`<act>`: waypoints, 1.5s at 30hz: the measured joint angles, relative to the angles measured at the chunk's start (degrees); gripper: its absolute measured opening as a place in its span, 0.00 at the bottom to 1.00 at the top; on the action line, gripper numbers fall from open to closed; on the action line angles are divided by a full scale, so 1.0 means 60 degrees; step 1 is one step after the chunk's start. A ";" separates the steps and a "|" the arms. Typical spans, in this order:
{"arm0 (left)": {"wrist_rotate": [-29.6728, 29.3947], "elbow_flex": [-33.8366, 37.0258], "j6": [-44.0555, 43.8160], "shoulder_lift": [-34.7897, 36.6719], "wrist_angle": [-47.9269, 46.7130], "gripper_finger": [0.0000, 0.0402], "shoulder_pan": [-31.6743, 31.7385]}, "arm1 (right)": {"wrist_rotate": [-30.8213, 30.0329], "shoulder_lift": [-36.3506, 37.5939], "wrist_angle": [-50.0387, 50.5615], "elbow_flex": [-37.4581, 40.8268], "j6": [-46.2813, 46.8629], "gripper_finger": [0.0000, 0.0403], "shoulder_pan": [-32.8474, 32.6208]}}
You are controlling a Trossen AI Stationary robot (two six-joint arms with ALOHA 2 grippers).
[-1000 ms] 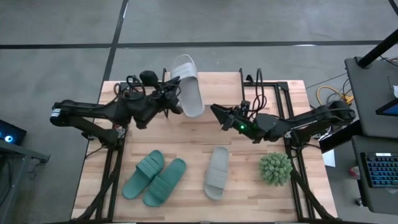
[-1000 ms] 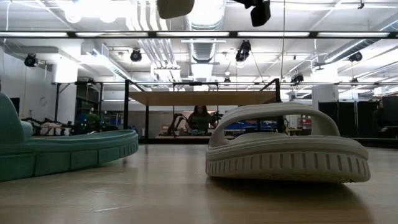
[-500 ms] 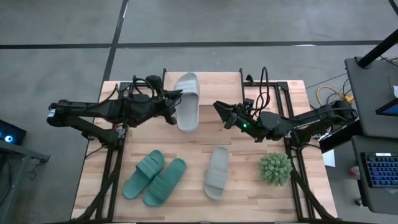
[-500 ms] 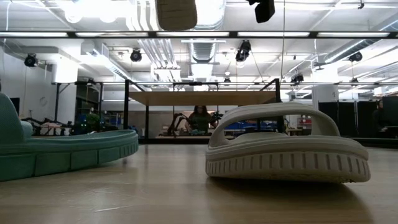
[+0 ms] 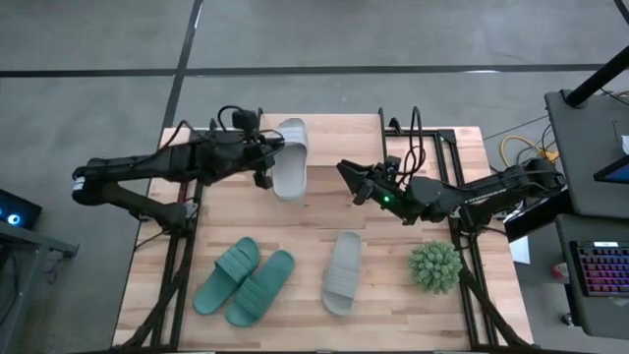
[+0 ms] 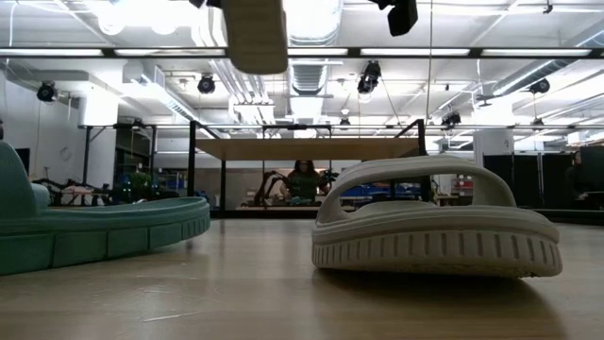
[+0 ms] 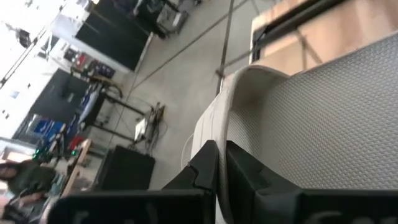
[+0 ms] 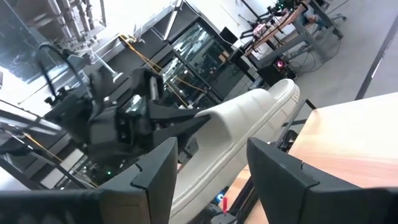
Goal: Pick and place slides into the shelf
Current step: Put the right gray slide on the shelf
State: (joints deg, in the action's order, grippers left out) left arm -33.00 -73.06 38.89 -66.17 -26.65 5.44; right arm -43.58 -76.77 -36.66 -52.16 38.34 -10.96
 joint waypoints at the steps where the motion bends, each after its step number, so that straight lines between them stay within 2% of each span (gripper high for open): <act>1: -0.0004 0.0006 0.0145 -0.0032 0.0022 0.00 0.0142 | 0.0001 -0.0002 0.0017 0.0000 -0.0008 0.46 0.0000; 15: 0.0541 0.0214 0.2047 -0.0477 0.0050 0.00 0.1132 | -0.0001 0.0000 0.0072 0.0000 -0.0192 0.45 0.0000; 28: 0.0519 0.0487 0.2428 -0.0594 0.0196 0.00 0.2189 | -0.0107 -0.0004 0.0076 0.0000 -0.0265 0.46 0.0004; 32: 0.0635 0.0750 0.2875 -0.0710 0.0762 0.00 0.2309 | -0.0257 -0.0004 0.0073 0.0000 -0.0325 0.46 0.0002; 36: 0.0668 0.1303 0.3808 -0.0704 0.2211 0.00 0.2351 | -0.0257 -0.0004 0.0072 0.0000 -0.0331 0.46 0.0004; 39: 0.0864 0.1599 0.4448 -0.0696 0.2307 0.00 0.2371 | -0.0257 -0.0004 0.0072 0.0000 -0.0330 0.46 0.0004; 43: 0.1678 0.1870 0.4302 -0.0658 0.2365 0.00 0.2595 | -0.0260 -0.0004 0.0072 0.0000 -0.0331 0.46 0.0004; 45: 0.1775 0.1902 0.4142 -0.0620 0.2361 0.00 0.2739 | -0.0257 -0.0004 0.0072 0.0000 -0.0327 0.46 0.0004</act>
State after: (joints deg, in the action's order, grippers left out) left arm -22.36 -61.65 63.75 -69.89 -12.49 21.88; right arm -45.12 -76.79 -36.23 -52.16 36.38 -10.94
